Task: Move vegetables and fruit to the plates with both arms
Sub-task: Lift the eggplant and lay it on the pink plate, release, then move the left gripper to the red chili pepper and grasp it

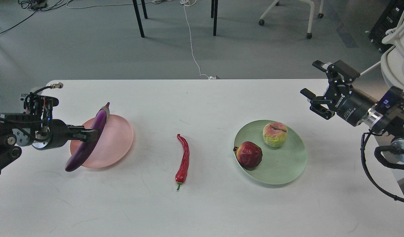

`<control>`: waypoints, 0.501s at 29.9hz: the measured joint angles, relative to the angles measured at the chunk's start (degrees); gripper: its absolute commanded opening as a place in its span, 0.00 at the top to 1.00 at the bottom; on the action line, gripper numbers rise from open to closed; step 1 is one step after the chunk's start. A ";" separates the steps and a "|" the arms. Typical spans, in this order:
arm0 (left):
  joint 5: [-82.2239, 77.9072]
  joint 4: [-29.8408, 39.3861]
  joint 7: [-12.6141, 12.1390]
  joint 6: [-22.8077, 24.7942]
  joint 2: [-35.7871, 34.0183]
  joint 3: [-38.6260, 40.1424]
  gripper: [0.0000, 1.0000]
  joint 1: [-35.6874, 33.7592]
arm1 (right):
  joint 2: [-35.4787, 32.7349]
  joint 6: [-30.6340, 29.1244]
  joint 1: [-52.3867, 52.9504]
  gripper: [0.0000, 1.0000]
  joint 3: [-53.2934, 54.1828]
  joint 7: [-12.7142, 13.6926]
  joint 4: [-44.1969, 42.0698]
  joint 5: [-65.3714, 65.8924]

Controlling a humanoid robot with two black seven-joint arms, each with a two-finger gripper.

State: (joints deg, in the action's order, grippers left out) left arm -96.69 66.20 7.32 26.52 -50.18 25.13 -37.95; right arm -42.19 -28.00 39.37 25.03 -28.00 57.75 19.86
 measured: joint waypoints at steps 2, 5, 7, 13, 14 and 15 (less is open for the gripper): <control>0.15 0.22 0.10 0.04 -0.40 0.10 0.02 -0.30 | 0.00 0.00 0.01 0.02 0.11 0.00 0.00 0.00; 0.35 2.41 1.16 -0.15 -1.35 1.04 0.02 -1.30 | 0.00 0.00 0.01 0.02 0.33 0.02 0.00 0.00; 0.50 6.61 1.91 -0.33 -1.69 1.47 0.02 -3.14 | 0.00 0.00 0.01 0.02 0.36 0.03 0.00 0.00; 1.20 21.23 -2.44 -0.07 1.90 1.61 0.02 -6.69 | 0.00 0.00 -0.12 0.02 0.38 0.02 -0.02 0.00; 1.22 22.56 -4.26 0.12 3.51 1.49 0.02 -6.79 | 0.00 0.00 -0.28 0.02 0.39 0.02 -0.02 0.00; 1.28 23.66 -6.08 0.37 5.48 1.29 0.02 -6.80 | 0.00 0.00 -0.48 0.02 0.41 0.02 -0.02 0.00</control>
State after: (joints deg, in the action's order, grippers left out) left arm -95.41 89.85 1.24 26.89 -44.70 26.43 -44.75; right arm -42.19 -28.00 38.89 25.44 -27.98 57.74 19.86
